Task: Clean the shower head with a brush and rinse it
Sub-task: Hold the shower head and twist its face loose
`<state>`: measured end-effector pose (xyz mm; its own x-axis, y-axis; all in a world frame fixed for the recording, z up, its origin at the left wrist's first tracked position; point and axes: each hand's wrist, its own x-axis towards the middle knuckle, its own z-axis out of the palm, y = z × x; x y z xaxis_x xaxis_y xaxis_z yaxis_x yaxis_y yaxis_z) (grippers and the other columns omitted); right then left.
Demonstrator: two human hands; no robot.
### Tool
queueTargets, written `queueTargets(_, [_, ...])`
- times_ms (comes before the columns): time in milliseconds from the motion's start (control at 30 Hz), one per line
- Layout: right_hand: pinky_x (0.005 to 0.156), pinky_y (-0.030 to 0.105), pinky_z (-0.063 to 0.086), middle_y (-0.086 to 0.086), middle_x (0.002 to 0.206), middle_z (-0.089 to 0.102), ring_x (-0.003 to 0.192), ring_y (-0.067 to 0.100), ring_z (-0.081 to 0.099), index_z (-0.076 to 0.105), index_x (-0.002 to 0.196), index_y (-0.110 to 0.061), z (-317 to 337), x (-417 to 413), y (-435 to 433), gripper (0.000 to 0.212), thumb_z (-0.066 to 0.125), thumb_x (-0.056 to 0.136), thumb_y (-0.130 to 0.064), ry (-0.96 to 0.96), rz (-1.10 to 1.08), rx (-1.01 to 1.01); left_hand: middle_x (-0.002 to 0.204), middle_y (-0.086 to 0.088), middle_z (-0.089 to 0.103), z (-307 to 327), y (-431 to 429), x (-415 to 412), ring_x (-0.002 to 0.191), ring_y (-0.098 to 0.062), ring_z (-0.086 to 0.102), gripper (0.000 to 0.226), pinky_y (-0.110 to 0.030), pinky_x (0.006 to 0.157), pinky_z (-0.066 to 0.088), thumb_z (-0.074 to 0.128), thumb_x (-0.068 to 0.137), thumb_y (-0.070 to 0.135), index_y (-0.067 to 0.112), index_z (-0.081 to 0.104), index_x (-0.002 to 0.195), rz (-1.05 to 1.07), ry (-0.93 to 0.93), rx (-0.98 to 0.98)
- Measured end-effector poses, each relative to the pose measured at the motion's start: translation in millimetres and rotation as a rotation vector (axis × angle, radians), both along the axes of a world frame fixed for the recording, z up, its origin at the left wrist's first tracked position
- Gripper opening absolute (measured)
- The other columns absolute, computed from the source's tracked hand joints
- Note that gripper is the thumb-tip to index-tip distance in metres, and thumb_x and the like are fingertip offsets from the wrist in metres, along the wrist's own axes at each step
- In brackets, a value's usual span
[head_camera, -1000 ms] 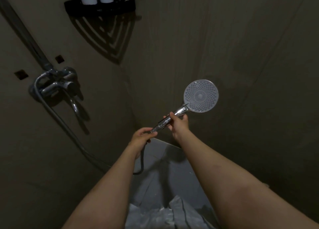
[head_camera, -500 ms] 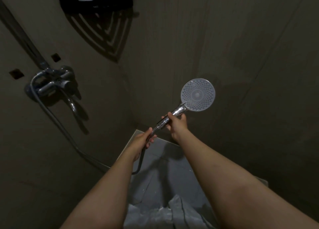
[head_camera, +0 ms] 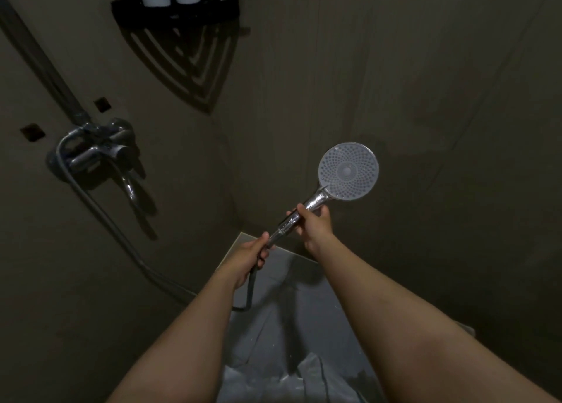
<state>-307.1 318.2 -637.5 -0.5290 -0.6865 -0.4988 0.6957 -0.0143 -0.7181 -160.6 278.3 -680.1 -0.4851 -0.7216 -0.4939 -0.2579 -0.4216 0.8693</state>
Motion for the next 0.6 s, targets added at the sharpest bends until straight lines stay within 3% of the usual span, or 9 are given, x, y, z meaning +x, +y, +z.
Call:
queueTargets(167, [0.073,0.038,0.055,0.007,0.094,0.058,0.073,0.020,0.063,0.039,0.124,-0.013,1.7,5.4,2.5,0.038,0.052,0.092,0.002,0.016,0.006,-0.010,0.055,-0.001,0.048,-3.1,1.0,-0.5,0.038,-0.007,0.037,0.050,-0.024,0.049,0.030,0.035,0.099,0.044,0.010,0.063,0.075,0.046,-0.026,0.031])
queueTargets(267, [0.068,0.034,0.054,0.003,0.090,0.058,0.073,0.019,0.063,0.039,0.127,-0.011,4.2,5.4,4.5,0.040,0.053,0.092,0.001,0.032,0.014,0.003,0.061,-0.001,0.055,-3.8,0.9,5.2,0.043,-0.008,0.044,0.032,-0.020,0.048,0.035,0.050,0.094,0.041,0.014,0.063,0.086,0.033,0.062,0.086])
queueTargets(367, [0.073,0.039,0.054,0.003,0.089,0.057,0.072,0.020,0.062,0.036,0.132,-0.009,4.9,4.3,3.0,0.045,0.052,0.092,0.003,0.023,-0.001,-0.009,0.072,-0.001,0.060,-3.7,1.8,7.8,0.048,-0.005,0.047,0.007,-0.015,0.048,0.037,0.063,0.088,0.019,0.014,0.065,0.093,0.052,0.136,0.050])
queueTargets(433, [0.078,0.042,0.053,0.004,0.088,0.055,0.072,0.020,0.061,0.034,0.133,-0.008,6.5,4.1,1.1,0.046,0.051,0.092,0.004,0.014,-0.014,-0.017,0.076,0.000,0.062,-4.9,1.2,7.6,0.049,-0.004,0.048,0.009,-0.013,0.049,0.037,0.065,0.086,0.012,0.013,0.066,0.095,0.070,0.144,0.026])
queueTargets(533, [0.085,0.043,0.050,0.007,0.090,0.057,0.072,0.020,0.061,0.034,0.133,-0.008,7.9,3.5,0.1,0.046,0.051,0.092,0.004,0.017,-0.017,-0.018,0.074,0.002,0.059,-3.2,1.0,6.8,0.046,-0.003,0.043,0.005,-0.013,0.046,0.033,0.063,0.088,0.017,0.014,0.065,0.092,0.082,0.116,0.004])
queueTargets(600, [0.087,0.044,0.050,0.011,0.098,0.057,0.074,0.022,0.061,0.034,0.132,-0.007,8.6,2.9,1.1,0.045,0.050,0.092,0.003,0.025,-0.012,-0.018,0.069,0.004,0.055,-3.1,0.9,5.4,0.046,-0.006,0.039,0.014,-0.017,0.049,0.030,0.058,0.092,0.026,0.015,0.064,0.087,0.062,0.071,-0.023])
